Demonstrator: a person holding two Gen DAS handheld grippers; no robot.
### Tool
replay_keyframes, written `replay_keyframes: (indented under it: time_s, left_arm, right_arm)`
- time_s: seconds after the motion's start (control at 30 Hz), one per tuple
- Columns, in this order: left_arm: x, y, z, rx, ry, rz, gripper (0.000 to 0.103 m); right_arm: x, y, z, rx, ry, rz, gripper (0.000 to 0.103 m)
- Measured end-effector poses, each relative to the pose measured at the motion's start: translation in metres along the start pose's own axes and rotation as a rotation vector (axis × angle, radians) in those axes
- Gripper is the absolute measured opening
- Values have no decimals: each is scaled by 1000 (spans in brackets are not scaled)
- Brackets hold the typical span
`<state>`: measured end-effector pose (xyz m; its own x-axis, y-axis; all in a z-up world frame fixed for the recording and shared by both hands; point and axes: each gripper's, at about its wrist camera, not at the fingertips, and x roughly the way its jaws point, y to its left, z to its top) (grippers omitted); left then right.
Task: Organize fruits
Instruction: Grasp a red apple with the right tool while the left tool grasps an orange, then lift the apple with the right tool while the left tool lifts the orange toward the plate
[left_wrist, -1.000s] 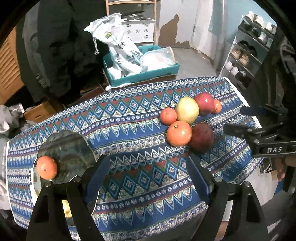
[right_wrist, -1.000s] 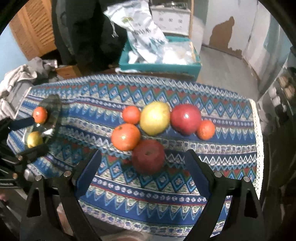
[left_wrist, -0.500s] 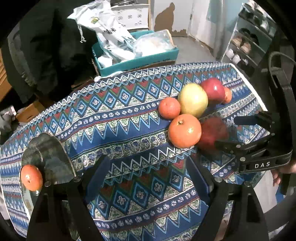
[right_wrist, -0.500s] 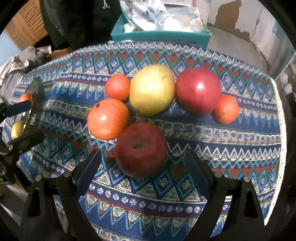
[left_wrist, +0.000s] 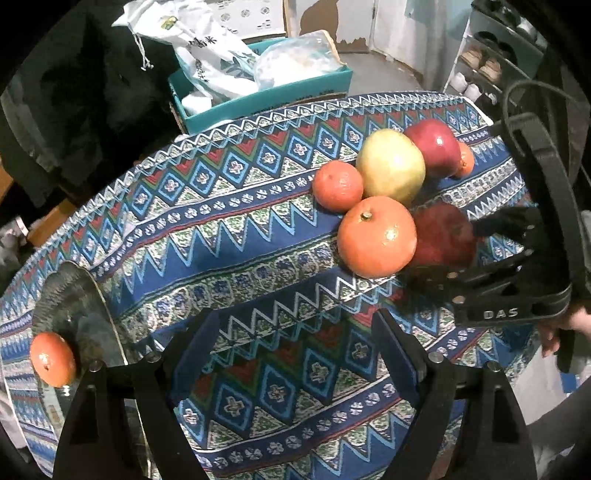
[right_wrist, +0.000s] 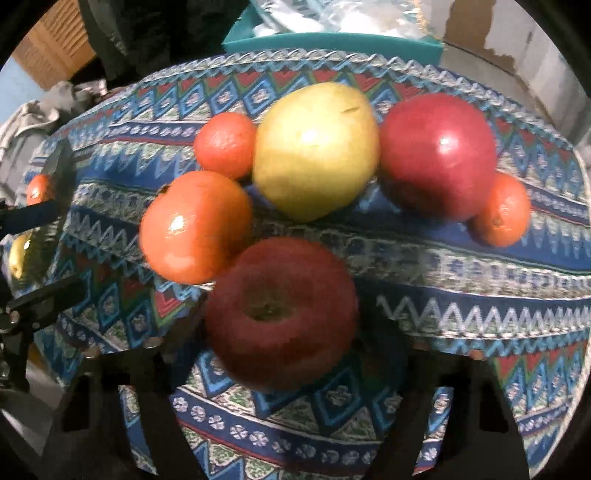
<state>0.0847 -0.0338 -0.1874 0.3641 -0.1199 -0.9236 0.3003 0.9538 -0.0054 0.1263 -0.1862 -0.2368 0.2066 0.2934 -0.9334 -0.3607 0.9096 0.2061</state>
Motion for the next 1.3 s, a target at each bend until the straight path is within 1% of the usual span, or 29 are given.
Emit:
replay_keyframes:
  time_s: [0.17,0.27,0.43,0.63,0.73,0.83,1.03,1.2,1.3]
  left_arm:
    - [-2,-2,7,-7,-5,-35,86]
    - [-1,-7,14,-7,-8,-53,86]
    - [4,-20,24,-3,-6,-96,86]
    - [18,-45,34,32,-4,-102,86]
    - [26,-54,38,29,2,-108,86]
    - [36,-61,41,12,14,-134,86]
    - [58,-69,45,11,47,-130,86]
    - [75,-65,45,-30,70,-134,86]
    - [79,-61,46,-58,62,-148,86]
  right_arm:
    - [-4,-3,-2,-6,-9,-58,72]
    - [-10,-16,-5,23,-16,-65,72]
    - [-27,-38,-11,71,-52,-95,72]
    - [-50,-64,-18,107,-94,-123,72]
    - [-59,-73,-24,122,-109,-128,72]
    - [-66,-80,-28,132,-121,-129,72]
    - [-66,-79,-28,140,-126,-114,72]
    - [-64,-80,-29,136,-127,-107,72]
    - [-61,-80,-28,132,-124,-104,72]
